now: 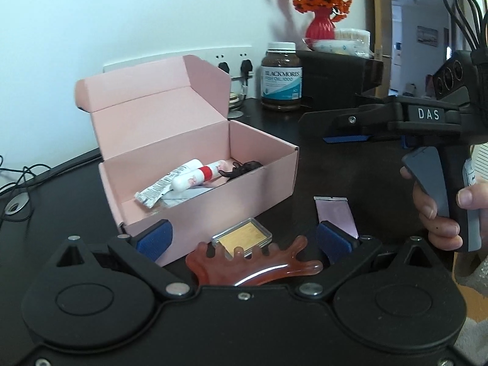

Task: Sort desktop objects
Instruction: 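Move the left gripper toward the red comb and gold card, then lower the open left gripper around the translucent red comb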

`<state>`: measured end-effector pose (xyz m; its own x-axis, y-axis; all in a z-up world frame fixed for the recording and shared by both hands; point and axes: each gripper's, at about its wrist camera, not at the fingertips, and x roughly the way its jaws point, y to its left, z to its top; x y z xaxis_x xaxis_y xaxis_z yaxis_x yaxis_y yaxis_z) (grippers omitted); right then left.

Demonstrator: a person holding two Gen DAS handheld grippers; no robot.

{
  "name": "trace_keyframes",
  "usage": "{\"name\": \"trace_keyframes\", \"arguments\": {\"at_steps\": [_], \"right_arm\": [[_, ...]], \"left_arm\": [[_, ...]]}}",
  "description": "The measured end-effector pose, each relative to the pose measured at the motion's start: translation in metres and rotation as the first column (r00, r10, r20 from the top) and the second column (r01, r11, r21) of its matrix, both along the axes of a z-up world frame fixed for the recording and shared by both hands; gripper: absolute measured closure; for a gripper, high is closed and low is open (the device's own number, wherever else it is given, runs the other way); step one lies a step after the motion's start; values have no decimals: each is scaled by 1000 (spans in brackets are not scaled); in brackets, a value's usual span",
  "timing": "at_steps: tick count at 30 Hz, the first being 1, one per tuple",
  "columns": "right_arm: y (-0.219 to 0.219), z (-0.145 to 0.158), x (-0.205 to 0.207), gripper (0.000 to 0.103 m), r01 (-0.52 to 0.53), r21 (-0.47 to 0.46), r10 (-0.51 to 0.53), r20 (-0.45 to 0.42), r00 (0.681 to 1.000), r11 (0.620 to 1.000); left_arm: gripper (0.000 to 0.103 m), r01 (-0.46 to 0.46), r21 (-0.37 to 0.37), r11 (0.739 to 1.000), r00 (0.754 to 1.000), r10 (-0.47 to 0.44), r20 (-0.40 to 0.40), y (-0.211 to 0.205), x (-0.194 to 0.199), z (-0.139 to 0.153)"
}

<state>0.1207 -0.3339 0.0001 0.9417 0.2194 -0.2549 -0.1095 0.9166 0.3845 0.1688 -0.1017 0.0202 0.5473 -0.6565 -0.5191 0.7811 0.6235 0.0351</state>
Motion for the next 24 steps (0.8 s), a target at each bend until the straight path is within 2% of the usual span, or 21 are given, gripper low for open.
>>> {"name": "trace_keyframes", "arguments": {"at_steps": [4, 8, 11, 18, 24], "right_arm": [[0, 0, 1, 1, -4, 4, 4, -4, 1000, 1000], [1, 0, 1, 1, -8, 1, 8, -5, 1000, 1000], [2, 0, 1, 1, -8, -3, 8, -5, 1000, 1000], [1, 1, 2, 1, -7, -2, 7, -9, 1000, 1000], [2, 1, 2, 1, -6, -6, 6, -10, 1000, 1000]], "left_arm": [[1, 40, 32, 999, 999, -39, -11, -2, 4, 0], [2, 52, 62, 997, 998, -54, 25, -3, 4, 0], [9, 57, 58, 997, 998, -58, 19, -2, 7, -3], [9, 72, 62, 995, 997, -74, 20, 0, 8, -5], [9, 71, 71, 995, 997, -69, -17, 6, 10, -8]]}}
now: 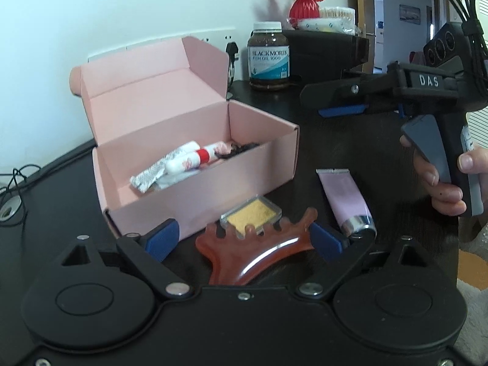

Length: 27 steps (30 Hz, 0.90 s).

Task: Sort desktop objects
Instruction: 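Lower the open left gripper around the translucent red comb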

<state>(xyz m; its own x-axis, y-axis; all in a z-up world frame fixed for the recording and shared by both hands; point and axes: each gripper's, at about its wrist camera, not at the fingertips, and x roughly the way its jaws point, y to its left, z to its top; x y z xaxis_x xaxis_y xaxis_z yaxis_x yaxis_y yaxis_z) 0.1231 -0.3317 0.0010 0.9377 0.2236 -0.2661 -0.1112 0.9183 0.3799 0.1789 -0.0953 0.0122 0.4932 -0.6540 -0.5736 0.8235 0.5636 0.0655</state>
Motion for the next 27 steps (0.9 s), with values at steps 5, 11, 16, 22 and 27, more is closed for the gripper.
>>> {"name": "trace_keyframes", "arguments": {"at_steps": [5, 11, 16, 22, 27], "right_arm": [[1, 0, 0, 1, 2, -2, -2, 1, 1000, 1000], [1, 0, -1, 1, 9, -4, -9, 3, 1000, 1000], [2, 0, -2, 1, 14, -6, -14, 4, 1000, 1000], [2, 0, -1, 1, 13, 0, -13, -2, 1000, 1000], [1, 0, 0, 1, 14, 7, -14, -5, 1000, 1000]], "left_arm": [[10, 39, 30, 999, 999, -39, -14, 4, -5, -1], [16, 85, 50, 995, 996, -86, 11, 12, -12, 1], [17, 119, 75, 990, 992, -121, 30, 8, -11, 3], [17, 155, 97, 983, 987, -158, 25, -4, -7, 1], [17, 170, 116, 979, 985, -172, 10, -14, -3, 0]]}}
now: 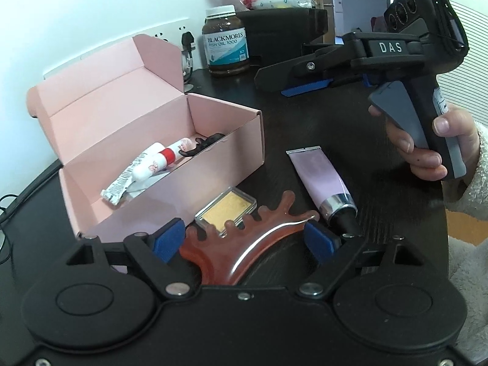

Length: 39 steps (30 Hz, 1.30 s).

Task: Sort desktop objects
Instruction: 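Lower the open left gripper around the translucent red comb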

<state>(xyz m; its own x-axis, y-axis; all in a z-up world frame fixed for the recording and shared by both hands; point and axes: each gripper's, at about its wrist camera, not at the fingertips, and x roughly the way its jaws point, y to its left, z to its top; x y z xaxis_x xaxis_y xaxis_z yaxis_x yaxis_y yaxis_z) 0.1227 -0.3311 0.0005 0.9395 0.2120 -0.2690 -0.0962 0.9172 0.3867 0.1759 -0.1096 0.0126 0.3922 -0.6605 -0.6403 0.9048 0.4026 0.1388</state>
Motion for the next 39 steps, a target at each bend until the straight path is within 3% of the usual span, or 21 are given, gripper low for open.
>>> {"name": "trace_keyframes", "arguments": {"at_steps": [7, 15, 21, 36, 39], "right_arm": [[0, 0, 1, 1, -6, 3, 6, -4, 1000, 1000], [-1, -1, 3, 1, -7, 10, 7, -13, 1000, 1000], [-1, -1, 4, 1, -3, 16, 4, -19, 1000, 1000], [-4, -2, 1, 1, 9, 32, -8, -19, 1000, 999], [-4, -1, 0, 1, 7, 35, -6, -16, 1000, 999]], "left_arm": [[15, -30, -4, 1000, 999, 30, -16, 1, -3, -4], [12, -161, -12, 987, 984, 160, -82, 6, -9, -5], [10, -212, -34, 977, 973, 208, -105, 12, -11, -7], [10, -264, -22, 964, 960, 260, -105, 0, -6, -7], [10, -252, -14, 968, 966, 250, -73, -8, -6, -6]]}}
